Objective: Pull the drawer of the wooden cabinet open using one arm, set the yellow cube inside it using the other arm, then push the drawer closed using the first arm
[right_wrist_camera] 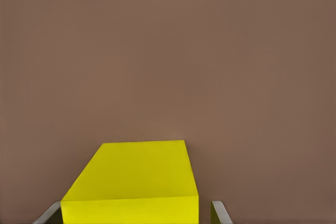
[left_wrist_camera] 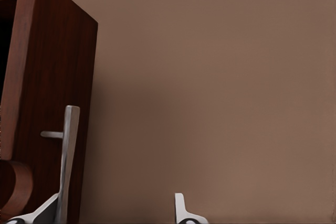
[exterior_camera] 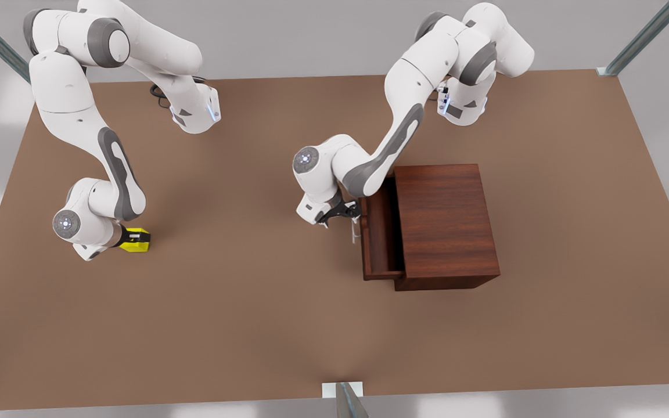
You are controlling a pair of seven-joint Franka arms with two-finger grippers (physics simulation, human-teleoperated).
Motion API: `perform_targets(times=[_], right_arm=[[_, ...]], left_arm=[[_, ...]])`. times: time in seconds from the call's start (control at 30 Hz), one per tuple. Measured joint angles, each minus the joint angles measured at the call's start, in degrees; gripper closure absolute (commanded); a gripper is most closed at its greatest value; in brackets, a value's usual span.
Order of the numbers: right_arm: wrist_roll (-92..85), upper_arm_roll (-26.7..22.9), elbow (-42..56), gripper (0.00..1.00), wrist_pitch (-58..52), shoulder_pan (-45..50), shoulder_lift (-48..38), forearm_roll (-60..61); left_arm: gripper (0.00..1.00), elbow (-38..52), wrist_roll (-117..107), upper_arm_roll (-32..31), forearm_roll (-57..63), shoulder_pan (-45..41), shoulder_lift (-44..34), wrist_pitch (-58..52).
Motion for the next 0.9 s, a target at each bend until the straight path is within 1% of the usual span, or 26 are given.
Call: perform_targets(times=[0.2,0.23,0.3,0.37,0.4,0.43,0.47,0.5,0.57,0.6,0.63,0.67,0.7,0.73,0.9], right_arm=[[0.0,0.0,0.0,0.00,0.0,0.0,0.0,0.0],[0.0,0.0,0.0,0.00,0.0,0.0,0.0,0.0],[0.0,0.0,0.0,0.00,0.0,0.0,0.0,0.0],[0.0,0.0,0.0,0.00,0.0,0.0,0.0,0.0],[0.0,0.0,0.0,0.01,0.0,0.0,0.0,0.0],[0.0,0.0,0.0,0.08,0.0,0.0,0.0,0.0],[0.0,0.0,0.0,0.16,0.0,0.0,0.0,0.0],[0.0,0.0,0.0,0.22,0.0,-0.1,0.0,0.0],[0.0,0.0,0.0,0.24,0.0,-0.1,0.0,0.0],[0.0,0.0,0.0,0.24,0.0,-0.1,0.0,0.0],[0.0,0.0,0.1,0.23,0.0,-0.1,0.1,0.0],[0.0,0.0,0.1,0.24,0.0,-0.1,0.1,0.0],[0.0,0.0,0.1,0.27,0.0,-0.1,0.2,0.0],[-0.1,0.0,0.1,0.29,0.0,-0.1,0.2,0.1],[-0.2,-0.1,1.2,0.29,-1.6,0.0,-1.4,0.2]], left_arm=[[0.00,0.5,0.0,0.0,0.0,-0.1,0.0,0.0],[0.00,2.0,-0.1,0.1,0.0,-1.3,-1.0,-1.4],[0.00,9.3,-0.1,0.1,-0.6,-6.5,-6.5,-8.1],[0.00,11.9,0.1,0.1,-1.5,-8.5,-11.4,-15.0],[0.00,12.3,0.7,0.1,-2.3,-6.6,-13.0,-18.3],[0.00,12.4,1.7,0.2,-4.1,-2.2,-14.7,-21.1],[0.00,12.3,3.1,0.4,-6.4,4.6,-16.5,-23.6],[0.00,12.2,5.4,0.5,-8.9,13.4,-17.7,-26.2],[0.00,10.9,11.3,0.7,-13.4,31.7,-18.9,-30.6],[0.00,6.0,14.3,0.8,-15.5,38.2,-21.7,-30.7],[0.00,-0.1,16.8,0.4,-16.9,41.7,-24.9,-29.3],[0.00,-3.2,18.8,-1.1,-18.0,43.4,-26.0,-28.0],[0.00,-4.7,20.7,-2.1,-18.9,43.6,-26.5,-26.8],[0.00,-5.7,22.5,-2.5,-19.5,43.5,-26.8,-25.8],[0.00,-7.1,30.2,-2.7,-21.2,43.6,-27.8,-23.1]])
